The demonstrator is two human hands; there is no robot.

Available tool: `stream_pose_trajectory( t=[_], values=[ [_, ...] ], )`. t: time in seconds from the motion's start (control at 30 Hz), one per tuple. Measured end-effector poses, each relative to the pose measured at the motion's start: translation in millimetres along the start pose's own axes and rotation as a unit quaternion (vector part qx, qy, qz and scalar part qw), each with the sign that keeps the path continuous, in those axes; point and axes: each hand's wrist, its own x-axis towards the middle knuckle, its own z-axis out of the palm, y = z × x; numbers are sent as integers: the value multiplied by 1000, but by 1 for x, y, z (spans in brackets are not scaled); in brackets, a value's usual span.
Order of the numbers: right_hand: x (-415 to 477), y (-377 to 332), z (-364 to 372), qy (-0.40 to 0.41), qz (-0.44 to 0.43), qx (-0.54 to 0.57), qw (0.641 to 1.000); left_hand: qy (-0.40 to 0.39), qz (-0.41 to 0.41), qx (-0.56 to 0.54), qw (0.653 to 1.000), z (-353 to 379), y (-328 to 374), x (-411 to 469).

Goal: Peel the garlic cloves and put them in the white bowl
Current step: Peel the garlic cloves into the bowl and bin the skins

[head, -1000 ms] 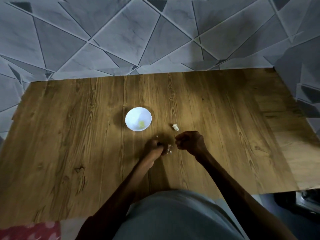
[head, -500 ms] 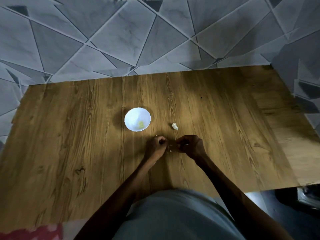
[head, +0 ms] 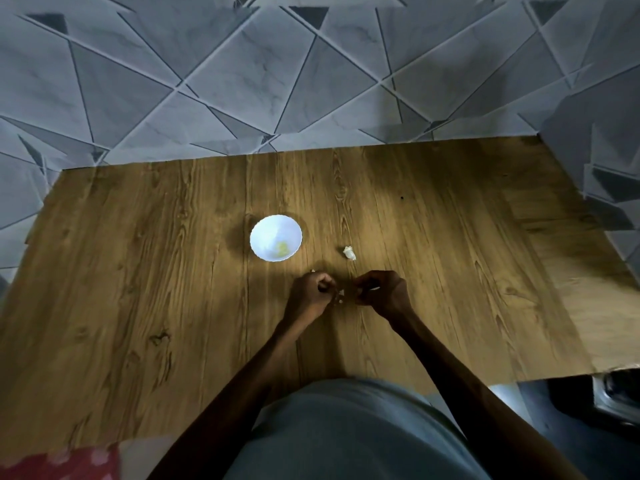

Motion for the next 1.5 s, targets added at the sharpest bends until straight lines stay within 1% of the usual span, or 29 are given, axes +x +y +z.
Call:
stream_pose_trajectory(
  t=[0.13,0.23,0.37,0.43,0.53,0.6,0.73,0.8,0.83,0.9,0.97,1.03,1.13,1.37,1.5],
  values=[
    [5,-7,8,11,-35,-27,999,45,-17,-7,999,-11,-10,-5],
    [17,-25,23,13,-70,-8,997,81,-53,-8,995,-22,-27,-11],
    [40,-40,49,-13,-61,-6,998,104,-103,-52,988,-32,-49,-17],
    [49,-43,57,-38,-47,-17,998,112,-115,-75,984,-35,-51,-20],
    [57,-45,68,-41,-58,-34,997,123,-120,-107,979,-37,-50,-23],
    [58,-42,70,-27,-70,-78,994,125,-120,-124,977,-38,-49,-25],
    [51,-36,54,58,-139,-154,976,120,-132,-153,972,-35,-48,-24],
    [44,-29,47,47,-146,-182,971,112,-139,-173,969,-34,-48,-24],
    [41,-24,45,35,-162,-203,965,109,-140,-182,967,-33,-48,-24],
    [35,-12,46,8,-210,-252,945,103,-137,-194,966,-32,-50,-24],
    [31,-3,49,-17,-239,-291,926,94,-135,-204,965,-30,-51,-25],
    [28,-2,53,-10,-244,-316,917,84,-132,-210,965,-30,-51,-26],
    [29,-1,56,23,-240,-304,922,78,-130,-211,966,-29,-49,-28],
    [34,-5,63,27,-225,-285,931,89,-124,-222,963,-28,-47,-30],
    [34,-23,67,35,-231,-337,912,98,-130,-220,962,-26,-46,-30]
  ],
)
